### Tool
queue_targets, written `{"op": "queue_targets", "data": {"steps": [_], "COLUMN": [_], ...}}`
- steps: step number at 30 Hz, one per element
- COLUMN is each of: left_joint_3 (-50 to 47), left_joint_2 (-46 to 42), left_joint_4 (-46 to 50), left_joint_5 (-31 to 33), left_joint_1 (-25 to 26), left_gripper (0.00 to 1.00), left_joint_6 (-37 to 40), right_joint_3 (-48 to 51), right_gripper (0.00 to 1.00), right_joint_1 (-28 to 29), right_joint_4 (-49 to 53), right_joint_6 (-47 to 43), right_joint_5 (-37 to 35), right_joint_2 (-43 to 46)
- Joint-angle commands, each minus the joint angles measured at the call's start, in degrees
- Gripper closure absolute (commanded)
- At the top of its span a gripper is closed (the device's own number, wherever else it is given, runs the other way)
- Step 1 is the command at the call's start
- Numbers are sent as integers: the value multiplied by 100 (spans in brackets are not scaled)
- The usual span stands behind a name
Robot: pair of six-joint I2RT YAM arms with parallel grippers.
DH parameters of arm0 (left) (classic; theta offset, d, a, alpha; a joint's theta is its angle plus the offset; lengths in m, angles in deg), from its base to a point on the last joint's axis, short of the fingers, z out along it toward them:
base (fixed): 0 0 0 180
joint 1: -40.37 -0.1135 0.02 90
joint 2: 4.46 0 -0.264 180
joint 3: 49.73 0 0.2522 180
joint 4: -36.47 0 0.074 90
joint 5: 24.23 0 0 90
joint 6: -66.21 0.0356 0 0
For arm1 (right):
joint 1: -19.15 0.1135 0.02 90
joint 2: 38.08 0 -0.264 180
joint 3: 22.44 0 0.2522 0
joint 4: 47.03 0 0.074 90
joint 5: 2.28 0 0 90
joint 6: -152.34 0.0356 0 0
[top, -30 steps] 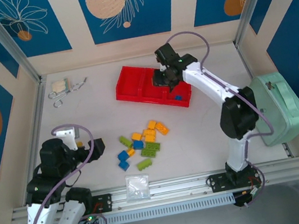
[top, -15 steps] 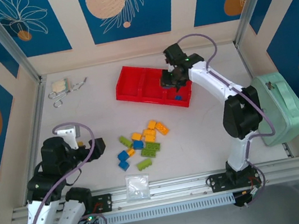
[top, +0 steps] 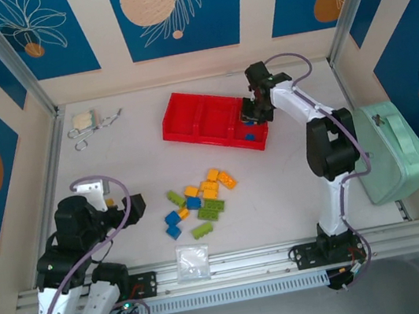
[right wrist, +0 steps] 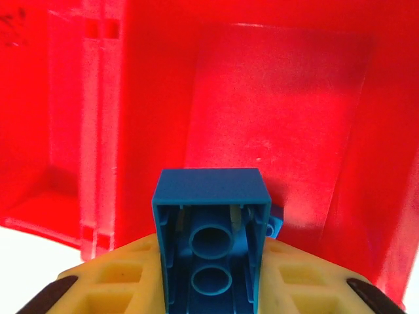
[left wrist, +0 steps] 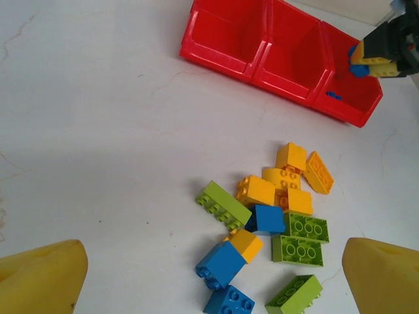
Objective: Sort the legos into containers by color
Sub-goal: Place the lego in the container, then pick up the lego from the center of the table.
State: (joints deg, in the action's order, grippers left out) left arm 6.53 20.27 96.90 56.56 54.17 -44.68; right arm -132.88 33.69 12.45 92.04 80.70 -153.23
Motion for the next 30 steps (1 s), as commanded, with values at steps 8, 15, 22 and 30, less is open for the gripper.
{"op": "queue_targets", "data": {"steps": [8,15,22,30], "left_joint_3": [-31,-25,-8,-5], "left_joint_2": [-37,-39,75,103], "left_joint_4": [-54,-62,-36,-28], "left_joint_5": [148,89,13,41], "left_joint_1": [9,10,8,8], "left_gripper": [1,1,1,1], "left_joint_6": [67,69,67,58], "right_joint_3": [107,781,1824,2551], "right_gripper": [33,27,19,10], "right_joint_1": [-7,258,716,1586], "right_joint_4": [47,-207,-433,-459], "right_joint_6": [2,-529,-1270,-1757], "right_joint_5": [205,716,976,694], "right_joint_2": [357,1391,2338,2269]}}
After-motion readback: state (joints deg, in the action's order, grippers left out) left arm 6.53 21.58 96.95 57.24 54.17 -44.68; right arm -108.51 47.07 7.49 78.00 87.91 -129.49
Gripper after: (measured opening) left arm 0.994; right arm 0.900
